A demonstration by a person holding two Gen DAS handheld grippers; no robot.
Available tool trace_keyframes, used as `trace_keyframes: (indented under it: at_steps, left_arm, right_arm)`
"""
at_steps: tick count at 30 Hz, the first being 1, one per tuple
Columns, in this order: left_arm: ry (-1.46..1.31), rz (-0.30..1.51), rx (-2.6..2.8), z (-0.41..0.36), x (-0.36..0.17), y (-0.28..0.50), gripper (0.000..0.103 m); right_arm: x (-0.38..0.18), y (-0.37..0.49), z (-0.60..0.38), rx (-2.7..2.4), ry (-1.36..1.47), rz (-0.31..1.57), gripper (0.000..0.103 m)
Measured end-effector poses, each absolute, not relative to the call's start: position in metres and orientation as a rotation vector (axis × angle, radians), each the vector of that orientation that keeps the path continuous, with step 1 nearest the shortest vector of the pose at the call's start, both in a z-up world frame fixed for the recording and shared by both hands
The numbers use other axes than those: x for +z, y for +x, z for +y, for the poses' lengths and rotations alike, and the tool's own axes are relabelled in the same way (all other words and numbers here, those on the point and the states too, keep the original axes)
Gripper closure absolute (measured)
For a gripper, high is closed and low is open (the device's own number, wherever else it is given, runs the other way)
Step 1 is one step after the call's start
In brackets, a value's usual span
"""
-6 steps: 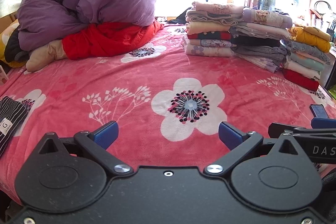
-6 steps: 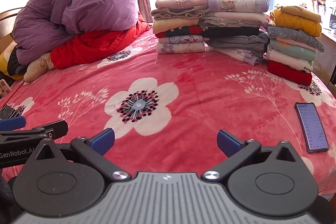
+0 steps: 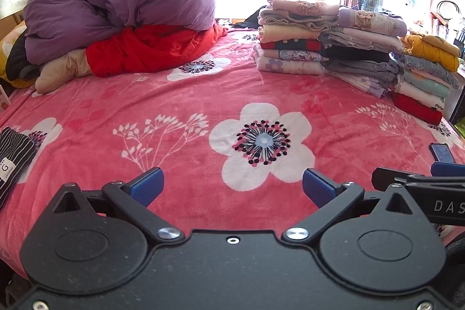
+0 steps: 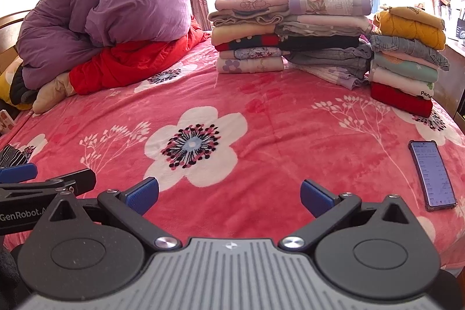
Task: Fold clothes
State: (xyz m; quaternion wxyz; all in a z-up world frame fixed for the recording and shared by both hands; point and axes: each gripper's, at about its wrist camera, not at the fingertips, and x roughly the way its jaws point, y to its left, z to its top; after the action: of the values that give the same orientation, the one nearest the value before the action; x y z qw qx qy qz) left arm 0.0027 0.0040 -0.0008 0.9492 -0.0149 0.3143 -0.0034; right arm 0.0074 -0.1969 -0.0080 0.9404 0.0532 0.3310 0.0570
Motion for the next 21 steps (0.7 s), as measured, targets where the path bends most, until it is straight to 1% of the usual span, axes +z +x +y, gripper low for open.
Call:
trace_keyframes:
  at_steps: [21]
  left_arm:
    - [-0.015,0.646,0.017,0.0026,-0.0049,0.0079,0.000]
  right_arm:
    - [-0.0134,0.0143,-0.1929,0.119,0.108,0.693,0.000]
